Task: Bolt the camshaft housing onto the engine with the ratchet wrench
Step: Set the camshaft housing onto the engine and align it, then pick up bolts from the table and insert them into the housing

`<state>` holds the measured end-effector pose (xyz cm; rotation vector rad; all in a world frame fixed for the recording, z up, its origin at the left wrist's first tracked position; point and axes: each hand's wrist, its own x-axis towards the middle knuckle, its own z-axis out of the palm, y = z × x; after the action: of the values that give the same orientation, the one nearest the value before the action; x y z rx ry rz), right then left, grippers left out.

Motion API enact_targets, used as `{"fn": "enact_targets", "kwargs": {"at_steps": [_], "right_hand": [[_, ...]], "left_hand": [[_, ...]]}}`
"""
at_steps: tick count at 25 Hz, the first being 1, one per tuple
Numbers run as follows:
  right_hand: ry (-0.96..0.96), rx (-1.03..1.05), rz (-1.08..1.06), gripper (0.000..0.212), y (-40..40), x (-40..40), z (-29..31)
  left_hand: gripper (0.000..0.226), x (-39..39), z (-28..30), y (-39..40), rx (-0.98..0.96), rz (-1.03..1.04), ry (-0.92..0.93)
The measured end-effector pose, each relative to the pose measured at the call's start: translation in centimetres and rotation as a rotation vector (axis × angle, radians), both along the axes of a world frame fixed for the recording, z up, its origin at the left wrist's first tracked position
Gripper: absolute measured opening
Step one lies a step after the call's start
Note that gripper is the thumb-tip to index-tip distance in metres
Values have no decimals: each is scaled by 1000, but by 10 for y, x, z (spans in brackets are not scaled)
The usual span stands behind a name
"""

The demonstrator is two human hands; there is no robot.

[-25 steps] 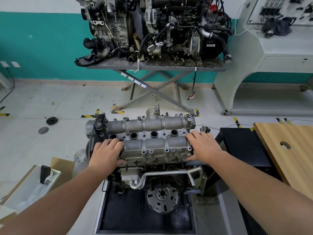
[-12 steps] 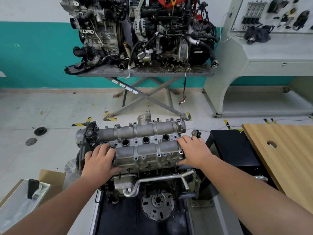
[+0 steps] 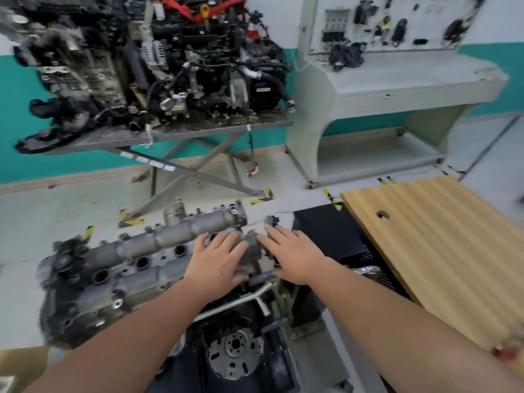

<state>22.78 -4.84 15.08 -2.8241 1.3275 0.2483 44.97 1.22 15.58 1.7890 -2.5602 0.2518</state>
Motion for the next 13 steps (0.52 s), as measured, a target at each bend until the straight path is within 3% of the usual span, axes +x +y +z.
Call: {"fn": "enact_targets", "kwargs": {"at_steps": [8, 13], "right_hand": [[-115, -6, -421, 82, 35, -163, 10], [-216, 124, -817, 64, 79, -286, -4]], "left_hand": [[74, -191, 2, -59, -6, -296, 12], [67, -319, -10, -67, 105, -466, 26]]}}
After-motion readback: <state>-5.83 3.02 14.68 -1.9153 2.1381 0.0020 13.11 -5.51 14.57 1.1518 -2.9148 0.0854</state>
